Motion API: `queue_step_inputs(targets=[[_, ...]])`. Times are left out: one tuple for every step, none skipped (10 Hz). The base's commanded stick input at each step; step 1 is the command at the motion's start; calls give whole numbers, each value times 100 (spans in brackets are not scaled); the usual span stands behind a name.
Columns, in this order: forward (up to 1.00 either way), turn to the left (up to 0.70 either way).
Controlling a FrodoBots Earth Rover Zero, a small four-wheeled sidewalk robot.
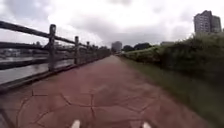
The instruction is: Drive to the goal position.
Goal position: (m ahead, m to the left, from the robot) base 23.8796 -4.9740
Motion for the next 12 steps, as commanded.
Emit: queue_step_inputs(targets=[[85, 8], [85, 5], [85, -10], [85, -24], [85, -24], [85, -24], [85, -14], [85, 10], [85, 10], [85, 10], [85, 10], [85, 10]])
